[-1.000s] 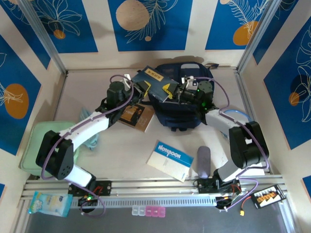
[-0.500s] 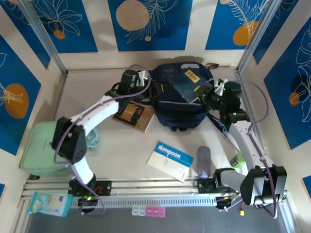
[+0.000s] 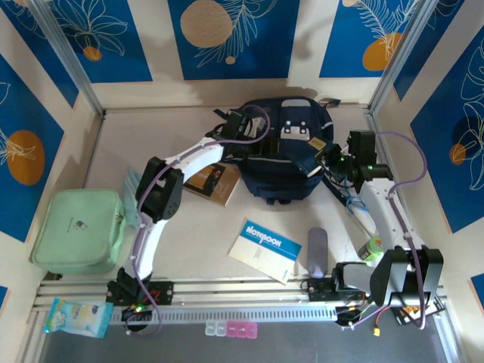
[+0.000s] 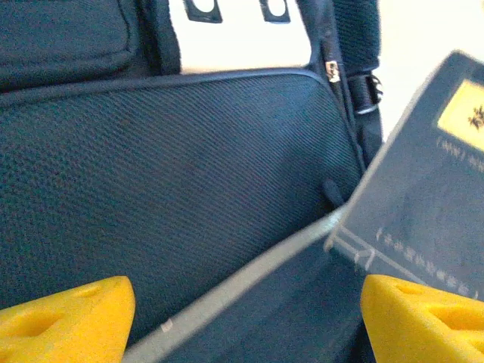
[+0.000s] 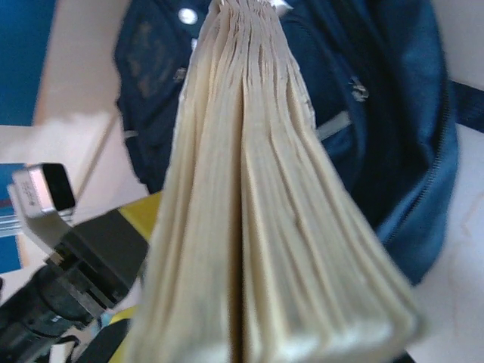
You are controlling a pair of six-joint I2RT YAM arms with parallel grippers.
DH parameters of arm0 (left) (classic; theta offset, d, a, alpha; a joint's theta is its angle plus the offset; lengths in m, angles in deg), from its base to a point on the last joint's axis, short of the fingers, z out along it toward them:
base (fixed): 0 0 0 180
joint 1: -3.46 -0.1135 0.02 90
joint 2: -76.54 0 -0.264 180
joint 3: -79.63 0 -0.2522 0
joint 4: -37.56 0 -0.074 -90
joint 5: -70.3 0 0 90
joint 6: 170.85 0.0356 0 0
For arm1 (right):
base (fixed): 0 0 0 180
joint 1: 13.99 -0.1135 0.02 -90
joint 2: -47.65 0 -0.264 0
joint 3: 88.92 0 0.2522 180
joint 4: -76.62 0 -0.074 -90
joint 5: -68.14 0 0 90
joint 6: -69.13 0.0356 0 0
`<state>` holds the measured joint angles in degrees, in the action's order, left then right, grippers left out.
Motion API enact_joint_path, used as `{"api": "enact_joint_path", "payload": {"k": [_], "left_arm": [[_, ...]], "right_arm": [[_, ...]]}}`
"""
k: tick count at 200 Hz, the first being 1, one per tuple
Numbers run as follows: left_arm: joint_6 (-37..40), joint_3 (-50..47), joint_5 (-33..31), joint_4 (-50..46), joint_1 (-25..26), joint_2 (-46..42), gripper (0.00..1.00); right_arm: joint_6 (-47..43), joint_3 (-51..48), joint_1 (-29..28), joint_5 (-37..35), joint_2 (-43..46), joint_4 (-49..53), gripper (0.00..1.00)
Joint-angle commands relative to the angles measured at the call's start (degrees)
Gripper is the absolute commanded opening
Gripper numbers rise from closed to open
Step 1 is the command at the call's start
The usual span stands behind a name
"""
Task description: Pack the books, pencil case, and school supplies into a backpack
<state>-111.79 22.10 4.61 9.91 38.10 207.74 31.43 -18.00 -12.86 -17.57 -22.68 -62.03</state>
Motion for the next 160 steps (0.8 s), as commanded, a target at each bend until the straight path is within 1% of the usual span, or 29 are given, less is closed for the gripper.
{"api": "enact_joint_path", "payload": {"k": [1,32,70,86,100,113,125,136,144,146,160], "left_arm": [[0.93,3.61,-3.61,-6.95,-0.27,3.59,0.77],[0.12,-3.23,-8.14,-9.97,-0.61,1.48,0.76],[-1.22,-21.03,-11.72,-5.75,-0.97,-8.15,0.76],[-1.55,-26.37,-11.33,-3.55,-0.97,-11.64,0.76],[0.34,-27.93,-9.85,-2.74,-0.97,-13.57,0.76],[5.39,-26.37,-7.54,-3.61,-0.84,-14.47,0.77],[11.38,-22.83,-7.46,-6.76,-0.39,-14.63,0.8],[17.78,-18.76,-8.66,-10.55,0.22,-14.37,0.85],[22.59,-16.53,-10.12,-12.95,0.84,-14.37,0.98],[23.8,-16.16,-10.42,-13.3,1.11,-14.43,1.0],[32.58,-15.36,-11.62,-14.49,2.57,-15.29,1.0]], "right_arm": [[-3.6,3.06,1.04,-0.18,-2.0,3.89,0.08],[-7.08,5.13,0.98,0.19,-7.95,6.7,0.08],[-10.1,7.02,-1.75,0.28,-14.02,4.83,0.08],[-11.14,7.5,-3.11,0.73,-15.47,3.61,0.08],[-11.25,7.85,-3.49,1.97,-16.28,2.13,0.08],[-11.16,8.67,-3.41,3.07,-16.06,1.53,0.08],[-11.16,9.25,-3.16,3.11,-14.56,1.2,0.08],[-10.86,9.21,-2.57,2.88,-12.2,0.79,0.08],[-10.57,9.03,-1.89,2.62,-10.3,0.62,0.08],[-10.49,8.97,-1.67,2.58,-9.77,0.64,0.08],[-9.81,8.42,0.16,1.98,-6.46,1.62,0.08]]}}
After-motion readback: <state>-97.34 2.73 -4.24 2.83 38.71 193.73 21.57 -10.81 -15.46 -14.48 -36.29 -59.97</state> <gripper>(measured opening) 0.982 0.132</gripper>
